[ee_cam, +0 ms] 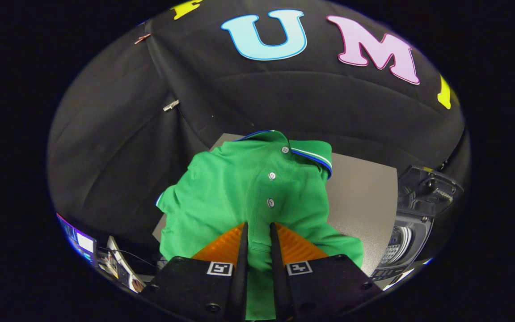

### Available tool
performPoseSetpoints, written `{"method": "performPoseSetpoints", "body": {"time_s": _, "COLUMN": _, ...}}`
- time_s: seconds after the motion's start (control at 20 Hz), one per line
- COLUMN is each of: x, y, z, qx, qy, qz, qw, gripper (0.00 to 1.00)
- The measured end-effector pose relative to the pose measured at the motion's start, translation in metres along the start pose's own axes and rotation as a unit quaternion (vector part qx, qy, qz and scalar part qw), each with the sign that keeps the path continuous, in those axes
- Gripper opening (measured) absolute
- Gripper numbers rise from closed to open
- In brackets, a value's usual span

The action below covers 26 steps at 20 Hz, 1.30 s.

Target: Put the clothes into the washing machine and then close the washing machine lid.

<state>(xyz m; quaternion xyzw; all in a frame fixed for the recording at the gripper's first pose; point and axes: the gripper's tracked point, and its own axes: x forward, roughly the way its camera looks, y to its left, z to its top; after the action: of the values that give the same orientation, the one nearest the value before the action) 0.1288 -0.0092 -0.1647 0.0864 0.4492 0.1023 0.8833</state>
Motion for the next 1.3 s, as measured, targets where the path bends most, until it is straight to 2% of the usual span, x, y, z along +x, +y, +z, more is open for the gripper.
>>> {"method": "performPoseSetpoints", "body": {"time_s": 0.1, "x": -0.010, "y": -0.008, "z": 0.015, "qx": 0.030, "qy": -0.012, "qz": 0.003, "qw": 0.999, "gripper": 0.06}}
{"method": "performPoseSetpoints", "body": {"time_s": 0.3, "x": -0.030, "y": -0.019, "z": 0.016, "qx": 0.062, "qy": -0.022, "qz": 0.056, "qw": 0.996, "gripper": 0.06}}
{"method": "performPoseSetpoints", "body": {"time_s": 0.55, "x": -0.085, "y": -0.090, "z": 0.020, "qx": 0.025, "qy": -0.050, "qz": 0.090, "qw": 0.994, "gripper": 0.05}}
{"method": "performPoseSetpoints", "body": {"time_s": 0.8, "x": -0.137, "y": -0.195, "z": 0.017, "qx": -0.049, "qy": -0.085, "qz": 0.061, "qw": 0.993, "gripper": 0.06}}
{"method": "performPoseSetpoints", "body": {"time_s": 1.1, "x": -0.168, "y": -0.299, "z": 0.019, "qx": -0.035, "qy": -0.102, "qz": 0.048, "qw": 0.993, "gripper": 0.05}}
{"method": "performPoseSetpoints", "body": {"time_s": 1.2, "x": -0.174, "y": -0.321, "z": 0.021, "qx": -0.032, "qy": -0.100, "qz": 0.054, "qw": 0.993, "gripper": 0.05}}
{"method": "performPoseSetpoints", "body": {"time_s": 1.3, "x": -0.171, "y": -0.336, "z": 0.022, "qx": -0.055, "qy": -0.104, "qz": 0.054, "qw": 0.992, "gripper": 0.05}}
